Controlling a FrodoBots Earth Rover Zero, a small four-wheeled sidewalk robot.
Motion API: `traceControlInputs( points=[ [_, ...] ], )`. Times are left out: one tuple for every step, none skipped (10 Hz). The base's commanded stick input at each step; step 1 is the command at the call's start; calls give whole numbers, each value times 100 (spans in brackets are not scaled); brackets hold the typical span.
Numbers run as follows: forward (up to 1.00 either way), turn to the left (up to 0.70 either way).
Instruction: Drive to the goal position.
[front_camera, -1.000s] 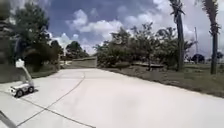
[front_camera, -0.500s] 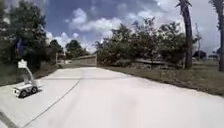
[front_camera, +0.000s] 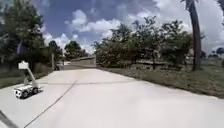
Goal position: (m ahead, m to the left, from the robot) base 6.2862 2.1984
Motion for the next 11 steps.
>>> traceControlInputs(
  points=[
    [85,27],
    [85,34],
    [85,34],
    [85,34],
    [85,34],
    [85,34],
    [85,34],
    [85,34],
    [85,34],
    [85,34],
    [85,12]
  ],
)
